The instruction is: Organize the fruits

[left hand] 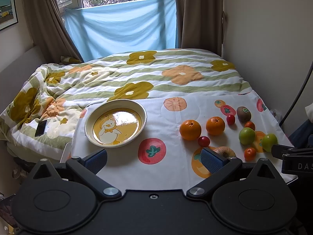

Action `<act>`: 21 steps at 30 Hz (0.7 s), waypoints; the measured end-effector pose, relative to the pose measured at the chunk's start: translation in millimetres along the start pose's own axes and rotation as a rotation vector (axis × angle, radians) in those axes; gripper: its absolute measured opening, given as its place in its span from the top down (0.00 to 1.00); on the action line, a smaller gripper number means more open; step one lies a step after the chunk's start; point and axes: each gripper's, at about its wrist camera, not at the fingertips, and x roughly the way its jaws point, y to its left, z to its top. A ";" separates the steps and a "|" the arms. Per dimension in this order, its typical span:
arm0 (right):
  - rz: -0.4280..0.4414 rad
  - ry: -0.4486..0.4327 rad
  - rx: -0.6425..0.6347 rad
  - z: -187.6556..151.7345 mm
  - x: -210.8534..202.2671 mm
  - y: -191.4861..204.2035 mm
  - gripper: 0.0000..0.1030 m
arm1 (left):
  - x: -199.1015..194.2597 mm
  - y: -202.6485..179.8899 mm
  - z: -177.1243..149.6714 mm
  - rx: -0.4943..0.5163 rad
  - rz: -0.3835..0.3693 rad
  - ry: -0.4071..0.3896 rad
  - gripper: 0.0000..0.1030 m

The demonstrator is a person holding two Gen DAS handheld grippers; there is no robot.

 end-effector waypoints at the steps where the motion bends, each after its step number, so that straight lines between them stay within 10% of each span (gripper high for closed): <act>1: 0.000 0.000 0.000 0.4 -0.3 0.1 0.00 | 0.0 0.0 -0.1 -0.001 0.000 0.000 0.00; 21: -0.047 -0.020 0.028 -0.3 8.2 -5.3 0.00 | 20.5 -7.4 8.3 0.067 -0.047 0.013 0.00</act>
